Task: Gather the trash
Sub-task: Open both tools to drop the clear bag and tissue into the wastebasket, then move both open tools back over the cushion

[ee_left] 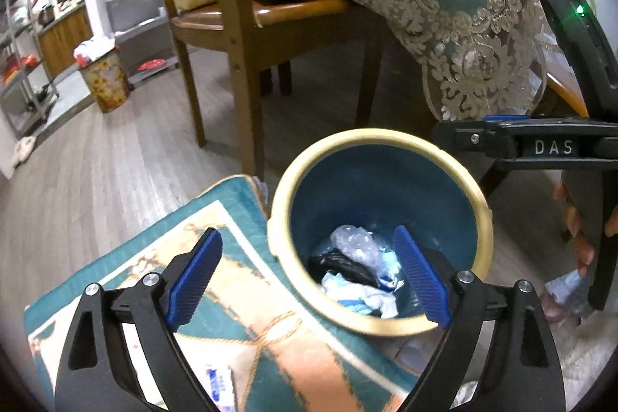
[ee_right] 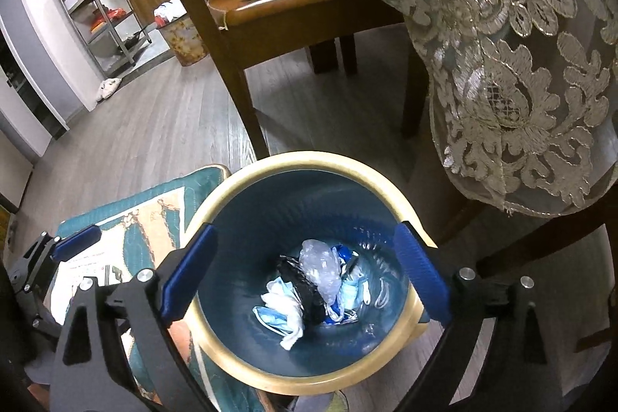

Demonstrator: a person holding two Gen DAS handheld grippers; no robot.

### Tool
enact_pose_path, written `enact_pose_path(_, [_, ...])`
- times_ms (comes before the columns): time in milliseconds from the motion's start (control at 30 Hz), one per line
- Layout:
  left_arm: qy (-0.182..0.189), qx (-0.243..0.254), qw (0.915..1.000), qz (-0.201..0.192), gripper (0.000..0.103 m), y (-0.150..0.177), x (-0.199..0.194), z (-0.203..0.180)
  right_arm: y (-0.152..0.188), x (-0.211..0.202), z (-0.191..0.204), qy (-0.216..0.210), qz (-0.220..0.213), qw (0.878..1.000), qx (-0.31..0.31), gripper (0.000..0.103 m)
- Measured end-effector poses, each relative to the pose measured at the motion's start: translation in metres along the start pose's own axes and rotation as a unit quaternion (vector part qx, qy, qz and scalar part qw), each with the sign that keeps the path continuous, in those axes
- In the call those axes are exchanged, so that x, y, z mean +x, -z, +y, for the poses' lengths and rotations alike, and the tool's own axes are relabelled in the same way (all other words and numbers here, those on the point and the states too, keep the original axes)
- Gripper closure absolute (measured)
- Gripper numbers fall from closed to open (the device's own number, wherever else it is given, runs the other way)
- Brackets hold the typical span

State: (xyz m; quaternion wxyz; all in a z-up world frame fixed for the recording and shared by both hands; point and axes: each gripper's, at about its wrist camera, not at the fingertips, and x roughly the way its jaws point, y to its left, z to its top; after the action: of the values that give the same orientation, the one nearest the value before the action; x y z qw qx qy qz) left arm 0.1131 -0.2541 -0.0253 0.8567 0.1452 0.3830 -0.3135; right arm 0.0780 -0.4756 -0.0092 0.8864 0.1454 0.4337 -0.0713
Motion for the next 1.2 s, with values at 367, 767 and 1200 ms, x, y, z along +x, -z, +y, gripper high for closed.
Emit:
enact_pose_path(367, [-0.038, -0.023, 0.9990, -0.008, 0.008, 0.024, -0.053, 0.040, 0.012, -0.015, 0.035, 0.003, -0.013, 1.000, -0.020, 0.006])
enact_pose_path(767, [-0.102, -0.056, 0.9930, -0.024, 0.007, 0.074, -0.140, 0.102, 0.035, -0.034, 0.097, -0.029, -0.017, 0.998, -0.050, 0.006])
enact_pose_path(1200, [-0.181, -0.135, 0.9742, 0.000, 0.006, 0.166, -0.194, 0.178, 0.073, -0.029, 0.191, -0.067, -0.005, 0.989, -0.134, 0.006])
